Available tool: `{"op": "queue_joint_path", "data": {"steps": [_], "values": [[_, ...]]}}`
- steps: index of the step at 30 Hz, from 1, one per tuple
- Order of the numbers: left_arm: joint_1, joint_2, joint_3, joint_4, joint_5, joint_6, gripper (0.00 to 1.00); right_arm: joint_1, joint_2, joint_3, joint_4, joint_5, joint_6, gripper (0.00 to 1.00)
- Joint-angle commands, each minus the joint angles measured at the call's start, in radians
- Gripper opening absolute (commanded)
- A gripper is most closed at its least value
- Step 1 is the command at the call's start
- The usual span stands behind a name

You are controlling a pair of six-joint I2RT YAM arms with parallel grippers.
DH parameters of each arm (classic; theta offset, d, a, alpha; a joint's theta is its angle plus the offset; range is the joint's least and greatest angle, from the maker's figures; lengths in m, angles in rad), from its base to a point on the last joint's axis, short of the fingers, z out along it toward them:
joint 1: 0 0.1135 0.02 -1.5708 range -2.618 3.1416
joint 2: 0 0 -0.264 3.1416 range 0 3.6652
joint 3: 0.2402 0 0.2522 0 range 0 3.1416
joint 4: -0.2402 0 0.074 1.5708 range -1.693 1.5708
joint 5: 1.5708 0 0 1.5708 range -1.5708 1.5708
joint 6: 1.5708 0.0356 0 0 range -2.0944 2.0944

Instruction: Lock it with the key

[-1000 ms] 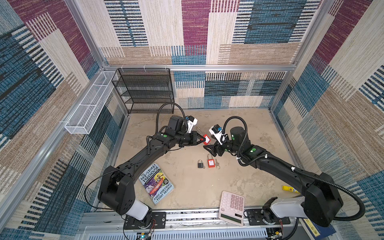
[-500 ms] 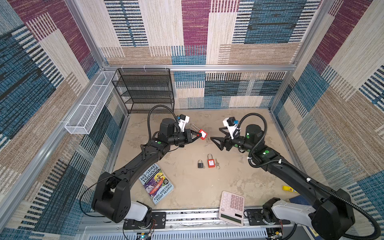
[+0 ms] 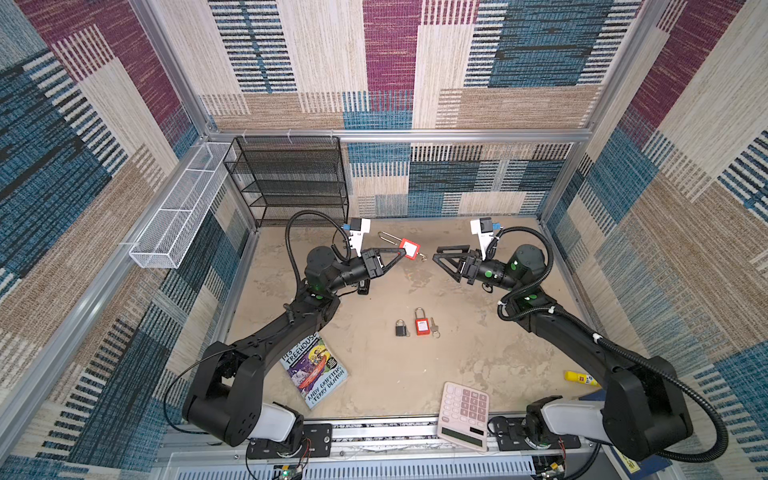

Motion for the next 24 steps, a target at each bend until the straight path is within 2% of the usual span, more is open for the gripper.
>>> {"op": "queue_joint_path", "data": {"steps": [1,8,13,16,24], "values": [[0.001,0.005,0.002,0.178,0.019,-0.069,0.00,0.004,0.018,0.012,0.166,-0.053,0.137,0.85],[0.001,0.018,0.005,0.207,0.019,-0.088,0.00,0.070,0.073,0.057,0.173,-0.052,0.137,0.85],[0.001,0.019,0.005,0.202,0.025,-0.089,0.00,0.100,0.113,0.091,0.208,-0.051,0.149,0.81],[0.001,0.019,0.008,0.202,0.029,-0.090,0.00,0.107,0.136,0.103,0.239,-0.055,0.171,0.75],[0.001,0.021,0.006,0.198,0.032,-0.088,0.00,0.122,0.172,0.135,0.261,-0.061,0.193,0.51]]}}
